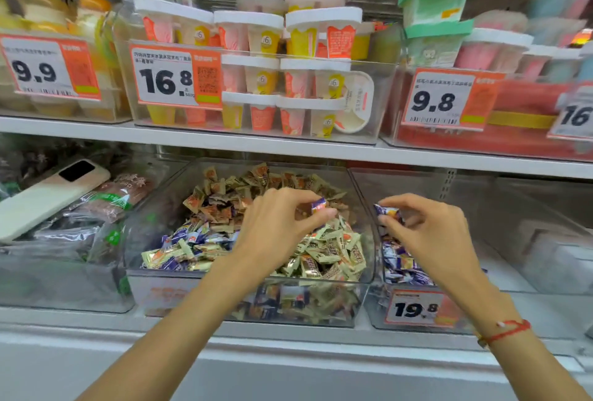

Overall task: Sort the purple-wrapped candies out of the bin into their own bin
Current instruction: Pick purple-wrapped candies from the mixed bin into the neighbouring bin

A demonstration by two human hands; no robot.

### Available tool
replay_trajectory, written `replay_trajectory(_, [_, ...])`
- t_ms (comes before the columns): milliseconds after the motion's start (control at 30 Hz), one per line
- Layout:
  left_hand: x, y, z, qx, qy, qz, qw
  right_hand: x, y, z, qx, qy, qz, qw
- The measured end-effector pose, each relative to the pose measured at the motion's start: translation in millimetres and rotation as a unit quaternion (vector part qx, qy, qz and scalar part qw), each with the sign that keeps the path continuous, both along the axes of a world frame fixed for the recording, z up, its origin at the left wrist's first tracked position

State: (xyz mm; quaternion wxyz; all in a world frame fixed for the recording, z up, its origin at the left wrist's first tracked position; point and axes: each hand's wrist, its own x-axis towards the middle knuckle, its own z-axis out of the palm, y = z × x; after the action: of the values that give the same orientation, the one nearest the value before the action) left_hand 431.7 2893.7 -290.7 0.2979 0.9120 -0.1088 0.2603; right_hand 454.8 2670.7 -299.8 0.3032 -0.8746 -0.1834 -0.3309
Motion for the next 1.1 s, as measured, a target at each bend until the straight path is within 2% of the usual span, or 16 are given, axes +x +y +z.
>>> replay_trajectory(133, [18,-69,4,0.002,0.001,-0.079,0.997,11,-60,-1,-0.017,0.072,-0.105,0.992])
replay_trajectory(300, [48,-130,-4,0.141,0.025,-0.108,0.984,17,-91,-10,-0.114,0.204,-0.105,0.967])
replay_trajectory(367, [49,-132,-6,0.156,0.019,-0.105,0.982,17,-90,-9,-0.114,0.202,-0.099,0.968])
replay_trajectory(467, [31,-106,-9,0.131,-0.036,-0.089,0.987,13,-74,-6,-0.091,0.143,-0.08,0.982])
replay_trajectory(633, [-13,-8,-25,0.079,-0.091,0.024,0.992,-8,-5,0,-0.058,0.096,0.065,0.992])
replay_trajectory(700, [-20,34,-29,0.086,-0.044,0.096,0.991,-9,27,2,-0.076,0.094,0.117,0.986])
replay_trajectory(800, [-13,87,-35,0.127,0.097,0.166,0.973,-4,76,6,-0.128,0.126,0.187,0.966])
replay_trajectory(933, [8,116,-47,0.147,0.241,0.133,0.95,19,146,6,-0.227,0.162,0.231,0.932])
replay_trajectory(1000, [14,115,-48,0.163,0.284,0.132,0.935,39,175,-1,-0.265,0.165,0.23,0.922])
replay_trajectory(1033, [16,116,-47,0.165,0.29,0.136,0.933,50,187,-7,-0.288,0.198,0.236,0.907])
replay_trajectory(1100, [21,120,-45,0.154,0.293,0.14,0.933,73,201,-17,-0.337,0.332,0.253,0.844])
